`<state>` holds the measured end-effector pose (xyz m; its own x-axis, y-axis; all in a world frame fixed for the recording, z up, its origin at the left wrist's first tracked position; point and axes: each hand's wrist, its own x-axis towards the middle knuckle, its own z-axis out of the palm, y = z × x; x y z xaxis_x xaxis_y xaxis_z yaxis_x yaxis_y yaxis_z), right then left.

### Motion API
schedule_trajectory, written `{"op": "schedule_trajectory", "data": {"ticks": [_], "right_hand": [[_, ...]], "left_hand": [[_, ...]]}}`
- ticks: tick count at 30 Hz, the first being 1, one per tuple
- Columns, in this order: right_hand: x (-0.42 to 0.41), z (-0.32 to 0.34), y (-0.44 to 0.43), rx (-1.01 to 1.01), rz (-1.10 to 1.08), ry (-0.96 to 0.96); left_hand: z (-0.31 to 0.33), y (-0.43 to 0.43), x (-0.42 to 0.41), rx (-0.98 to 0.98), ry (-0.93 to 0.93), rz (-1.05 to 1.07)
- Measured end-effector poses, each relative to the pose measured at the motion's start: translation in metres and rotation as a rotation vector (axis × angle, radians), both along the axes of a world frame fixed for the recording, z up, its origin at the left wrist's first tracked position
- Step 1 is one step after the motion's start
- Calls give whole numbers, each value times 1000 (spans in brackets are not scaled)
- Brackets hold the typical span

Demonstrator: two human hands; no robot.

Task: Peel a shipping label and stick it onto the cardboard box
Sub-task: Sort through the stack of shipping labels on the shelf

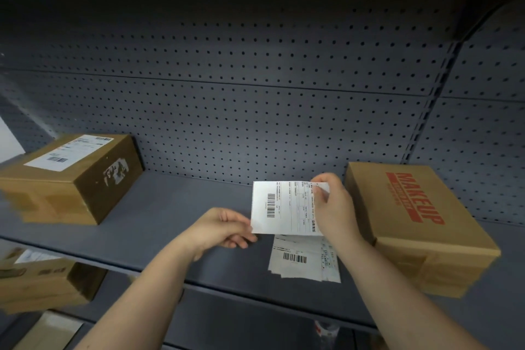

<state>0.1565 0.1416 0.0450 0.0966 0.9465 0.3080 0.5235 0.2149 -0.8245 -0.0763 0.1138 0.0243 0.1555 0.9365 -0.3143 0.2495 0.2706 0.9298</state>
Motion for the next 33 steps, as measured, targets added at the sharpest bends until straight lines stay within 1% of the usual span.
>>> {"op": "schedule_trajectory", "data": {"ticks": [4,11,14,15,17,18,19,22,24,26,29,33], "right_hand": [[0,0,0,6,-11,-4],[4,-1,3,17,-14,-10],[5,-3,7,-15,-3,-21],[5,-5,7,2,-9,-55],[2,-4,4,139,4,-122],[0,-3,2,215,40,-126],[-4,-1,-1,249,95,-112],[-17,0,-8,141,286,-50],[-21,-4,-8,122,347,-30],[-18,-8,-7,100,356,-8],[-7,-6,-7,54,312,13],[5,2,-9,64,306,9]], "left_hand": [[0,-4,1,5,46,-26],[4,-6,3,37,50,-29],[8,-5,6,65,45,-3],[9,-4,7,80,35,13],[13,-2,10,107,5,44],[15,0,13,119,-7,55],[17,3,17,130,-14,61],[24,8,33,164,-34,62],[27,11,42,185,-48,64],[30,14,49,204,-56,59],[33,18,60,232,-68,34],[38,20,71,265,-78,3]]}}
